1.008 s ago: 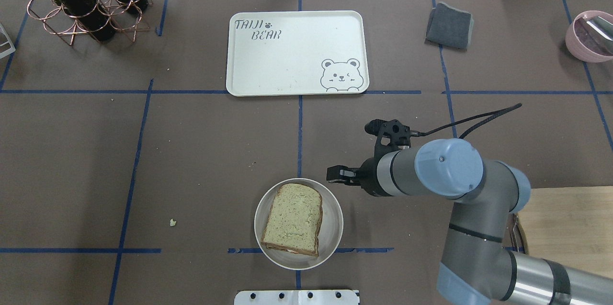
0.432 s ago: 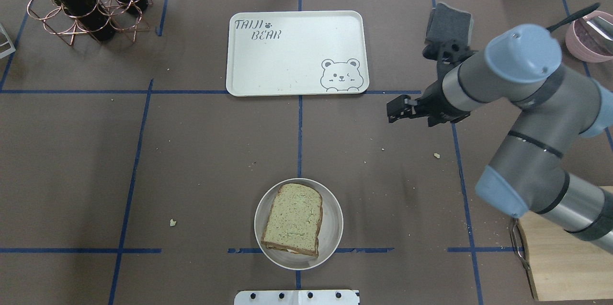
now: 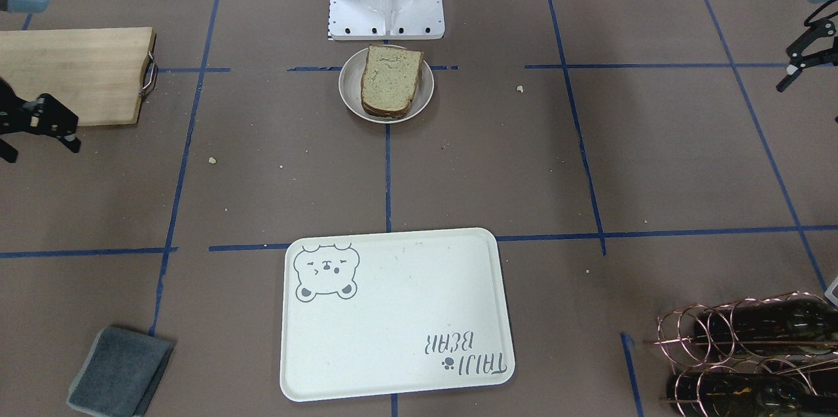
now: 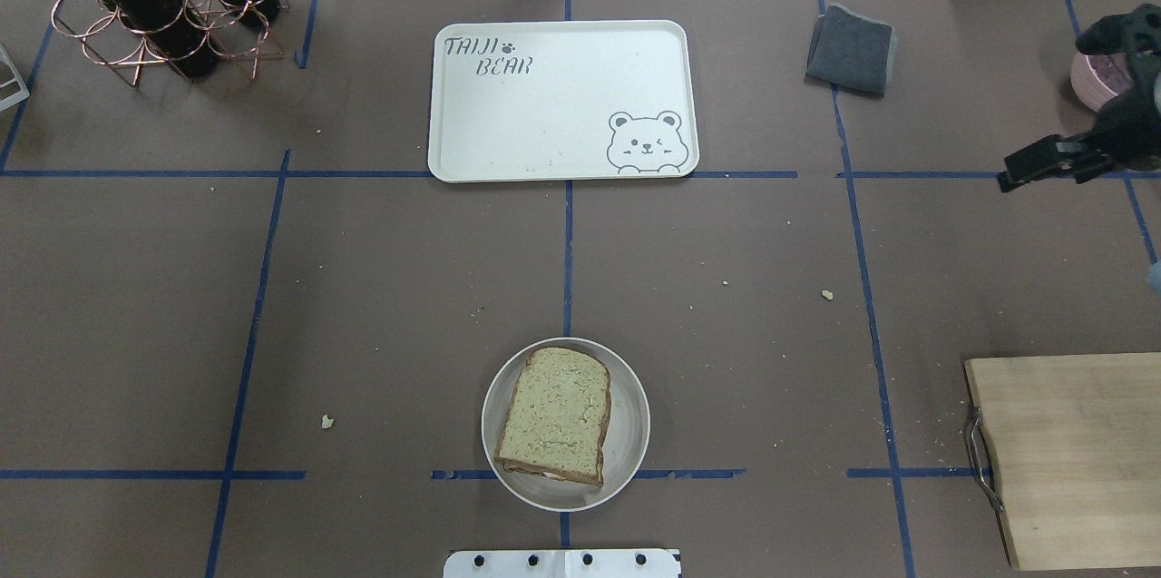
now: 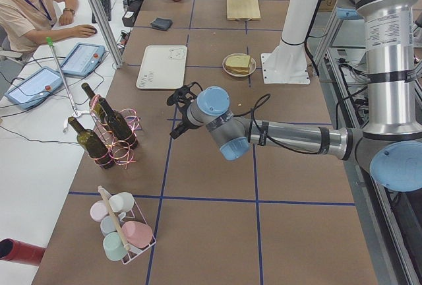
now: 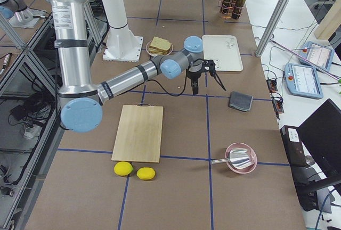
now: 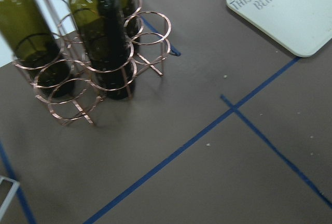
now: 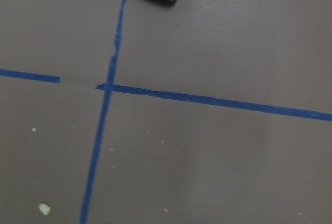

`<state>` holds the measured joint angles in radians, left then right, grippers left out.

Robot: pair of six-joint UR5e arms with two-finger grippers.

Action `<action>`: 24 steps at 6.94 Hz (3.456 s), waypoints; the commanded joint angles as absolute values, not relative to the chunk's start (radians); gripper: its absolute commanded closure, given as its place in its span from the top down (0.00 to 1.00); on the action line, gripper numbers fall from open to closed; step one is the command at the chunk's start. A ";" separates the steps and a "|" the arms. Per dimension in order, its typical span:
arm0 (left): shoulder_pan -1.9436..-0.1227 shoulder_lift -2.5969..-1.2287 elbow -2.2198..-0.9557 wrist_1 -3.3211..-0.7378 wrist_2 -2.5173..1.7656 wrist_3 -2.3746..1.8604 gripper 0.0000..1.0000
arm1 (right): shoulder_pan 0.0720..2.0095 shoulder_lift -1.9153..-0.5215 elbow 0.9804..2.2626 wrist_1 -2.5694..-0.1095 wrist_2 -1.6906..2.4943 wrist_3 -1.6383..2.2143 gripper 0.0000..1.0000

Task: Make sandwich and place on tray
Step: 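Open the right gripper and withdraw it away from the plate, then move the left gripper to the plate edge and grasp the plate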

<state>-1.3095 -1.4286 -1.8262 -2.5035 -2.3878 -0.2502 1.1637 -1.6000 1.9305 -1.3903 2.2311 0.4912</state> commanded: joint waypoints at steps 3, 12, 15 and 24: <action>-0.739 -1.659 -1.884 -2.516 -2.138 -1.038 1.00 | 1.445 -1.885 1.934 -1.463 2.238 0.092 1.00; -0.285 -1.934 -1.803 -2.180 -1.667 -1.450 0.46 | 1.471 -1.913 1.896 -1.466 2.224 0.092 1.00; -0.253 -1.933 -1.801 -2.181 -1.638 -1.462 0.45 | 1.471 -1.913 1.891 -1.466 2.224 0.092 1.00; -0.233 -1.933 -1.789 -2.180 -1.637 -1.462 0.00 | 1.471 -1.907 1.887 -1.466 2.223 0.094 1.00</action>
